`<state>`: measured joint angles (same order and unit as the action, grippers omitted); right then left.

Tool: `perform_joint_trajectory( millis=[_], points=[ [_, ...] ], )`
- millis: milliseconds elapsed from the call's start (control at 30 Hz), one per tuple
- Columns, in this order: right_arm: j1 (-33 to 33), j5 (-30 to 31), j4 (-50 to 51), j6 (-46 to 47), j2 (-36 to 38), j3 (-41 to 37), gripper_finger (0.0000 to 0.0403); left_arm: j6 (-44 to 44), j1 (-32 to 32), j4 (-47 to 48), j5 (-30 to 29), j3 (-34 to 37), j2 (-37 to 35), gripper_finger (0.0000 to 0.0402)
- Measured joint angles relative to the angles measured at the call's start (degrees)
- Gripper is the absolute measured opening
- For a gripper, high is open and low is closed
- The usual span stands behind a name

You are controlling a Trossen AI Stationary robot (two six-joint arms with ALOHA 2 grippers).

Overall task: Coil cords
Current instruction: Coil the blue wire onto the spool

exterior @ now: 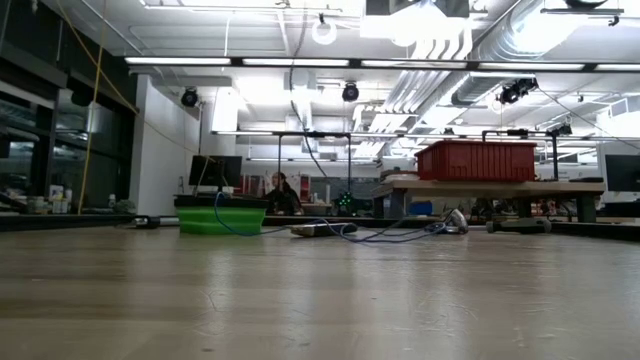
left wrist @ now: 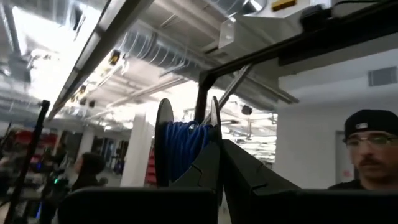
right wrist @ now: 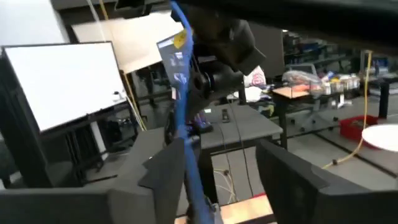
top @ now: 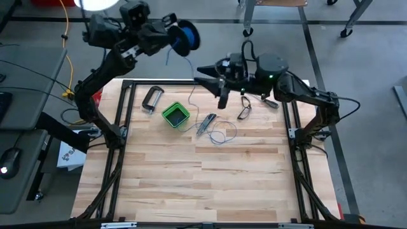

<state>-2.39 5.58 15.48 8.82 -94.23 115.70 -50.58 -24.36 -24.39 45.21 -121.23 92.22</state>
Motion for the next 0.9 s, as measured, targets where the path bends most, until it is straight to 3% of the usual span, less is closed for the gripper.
perform_joint_trajectory(
  millis=[300, 467, 900],
  points=[
    [0.2, 0.0, 0.1, -4.9, -2.4, 0.1, 0.0209, 4.3, 2.9, 0.9, -2.3, 0.1, -0.7, 0.0001],
    [0.2, -3.7, -0.1, -4.6, -2.7, 0.1, 0.0209, 6.0, 3.2, 2.2, -3.3, 0.1, -0.9, 0.0001],
    [-0.2, -1.5, 9.1, -7.1, 3.2, 0.2, 0.0209, 5.3, 3.2, 3.0, -3.5, 0.1, -0.7, 0.0001]
  ],
)
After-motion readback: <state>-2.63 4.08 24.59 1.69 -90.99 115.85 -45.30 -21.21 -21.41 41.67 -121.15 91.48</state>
